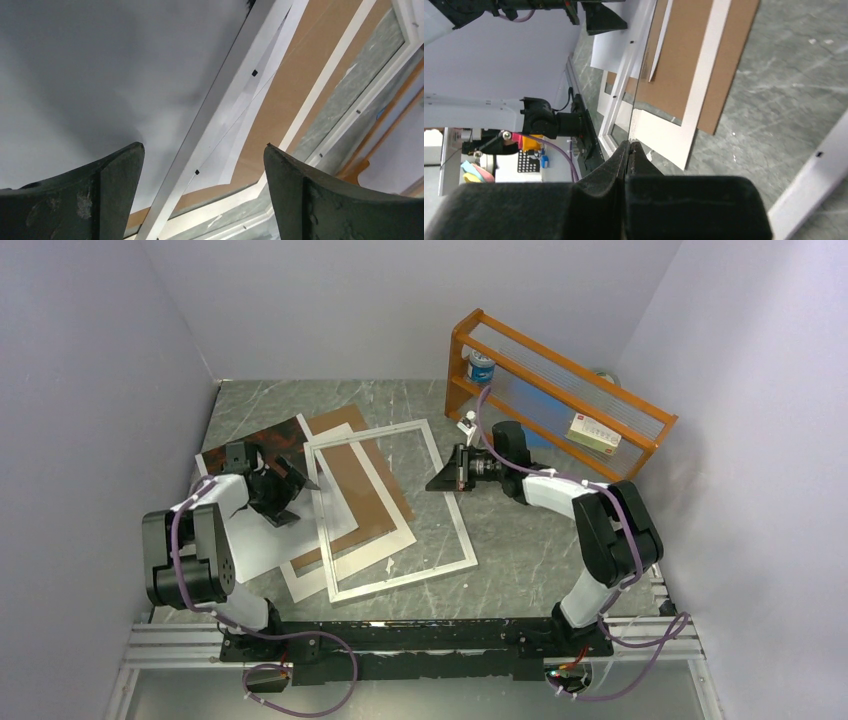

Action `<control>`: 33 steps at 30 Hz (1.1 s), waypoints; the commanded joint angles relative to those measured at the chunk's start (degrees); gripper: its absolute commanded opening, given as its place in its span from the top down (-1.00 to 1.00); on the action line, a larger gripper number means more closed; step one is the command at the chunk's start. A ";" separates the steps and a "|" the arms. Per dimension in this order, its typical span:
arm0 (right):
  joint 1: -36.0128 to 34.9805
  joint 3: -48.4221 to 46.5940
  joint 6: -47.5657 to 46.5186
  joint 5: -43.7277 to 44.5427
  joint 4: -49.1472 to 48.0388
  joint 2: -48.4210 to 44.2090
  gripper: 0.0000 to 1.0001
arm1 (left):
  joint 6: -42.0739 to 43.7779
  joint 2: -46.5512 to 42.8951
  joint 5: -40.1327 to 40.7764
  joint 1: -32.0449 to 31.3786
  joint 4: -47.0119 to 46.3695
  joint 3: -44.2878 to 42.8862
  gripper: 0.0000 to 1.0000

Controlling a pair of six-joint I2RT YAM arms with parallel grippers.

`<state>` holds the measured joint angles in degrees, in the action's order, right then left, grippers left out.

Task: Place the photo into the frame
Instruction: Place the photo frame item in the photo frame.

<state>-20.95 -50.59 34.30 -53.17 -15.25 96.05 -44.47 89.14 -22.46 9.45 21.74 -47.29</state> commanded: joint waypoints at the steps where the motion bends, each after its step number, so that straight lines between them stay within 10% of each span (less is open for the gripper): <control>1: -1.26 0.05 1.98 -3.54 -9.08 -1.08 1.00 | -1.16 -4.96 6.57 0.17 -0.08 -2.19 -0.89; 33: -2.65 -0.62 -3.54 -2.01 -13.84 1.34 1.00 | -2.58 -3.47 5.35 1.18 -0.46 -1.67 -0.89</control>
<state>-23.51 -50.06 32.51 -54.54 -24.99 96.12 -46.39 85.14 -15.64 10.33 22.09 -47.86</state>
